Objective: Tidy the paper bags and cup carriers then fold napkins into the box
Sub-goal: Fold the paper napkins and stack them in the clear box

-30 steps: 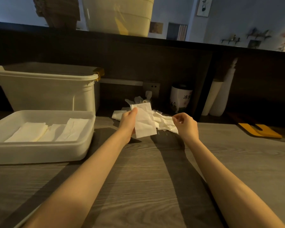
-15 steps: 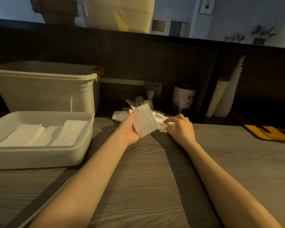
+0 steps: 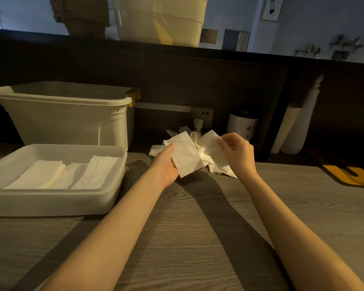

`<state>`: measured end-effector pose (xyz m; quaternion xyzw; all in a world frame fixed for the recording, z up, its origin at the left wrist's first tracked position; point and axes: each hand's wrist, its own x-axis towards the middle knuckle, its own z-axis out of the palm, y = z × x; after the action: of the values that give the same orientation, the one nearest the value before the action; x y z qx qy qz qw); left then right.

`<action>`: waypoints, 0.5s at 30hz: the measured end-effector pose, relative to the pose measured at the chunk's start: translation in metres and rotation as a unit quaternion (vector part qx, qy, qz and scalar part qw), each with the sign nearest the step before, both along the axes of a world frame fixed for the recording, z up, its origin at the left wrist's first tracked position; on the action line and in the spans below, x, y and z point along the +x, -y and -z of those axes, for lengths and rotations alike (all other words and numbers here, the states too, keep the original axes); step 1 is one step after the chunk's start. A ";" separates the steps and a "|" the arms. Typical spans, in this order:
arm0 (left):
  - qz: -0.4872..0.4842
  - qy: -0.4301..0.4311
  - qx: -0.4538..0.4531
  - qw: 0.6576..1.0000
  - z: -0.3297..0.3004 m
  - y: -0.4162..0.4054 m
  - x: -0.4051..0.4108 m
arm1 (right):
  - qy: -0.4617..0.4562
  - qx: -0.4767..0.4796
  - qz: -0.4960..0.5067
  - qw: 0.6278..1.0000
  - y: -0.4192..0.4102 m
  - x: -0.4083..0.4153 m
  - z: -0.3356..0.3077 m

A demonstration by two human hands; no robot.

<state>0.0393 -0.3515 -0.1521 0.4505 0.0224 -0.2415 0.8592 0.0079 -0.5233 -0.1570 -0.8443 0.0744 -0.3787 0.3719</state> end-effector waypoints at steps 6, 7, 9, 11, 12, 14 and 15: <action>-0.074 -0.033 -0.005 0.997 0.001 0.005 0.002 | -0.002 0.200 -0.115 0.973 -0.020 0.001 -0.020; -0.070 -0.036 -0.007 0.997 0.000 0.006 0.000 | -0.021 0.219 -0.130 0.967 -0.023 0.001 -0.020; -0.063 -0.042 -0.004 0.997 -0.001 0.008 -0.003 | -0.055 0.238 -0.153 0.958 -0.028 0.002 -0.019; -0.050 -0.036 0.001 0.998 -0.002 0.011 -0.006 | -0.074 0.251 -0.174 0.949 -0.033 0.001 -0.015; -0.040 -0.026 0.002 0.999 -0.004 0.012 -0.008 | -0.078 0.254 -0.178 0.948 -0.036 0.001 -0.012; -0.018 -0.005 -0.012 1.000 -0.006 0.015 -0.012 | -0.080 0.249 -0.171 0.950 -0.040 0.001 -0.008; -0.010 0.007 -0.015 1.000 -0.007 0.016 -0.013 | -0.083 0.248 -0.167 0.951 -0.041 0.001 -0.006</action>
<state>0.0267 -0.3677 -0.1456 0.4394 0.0174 -0.2297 0.8682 0.0090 -0.4819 -0.1505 -0.7544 0.0545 -0.2100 0.6196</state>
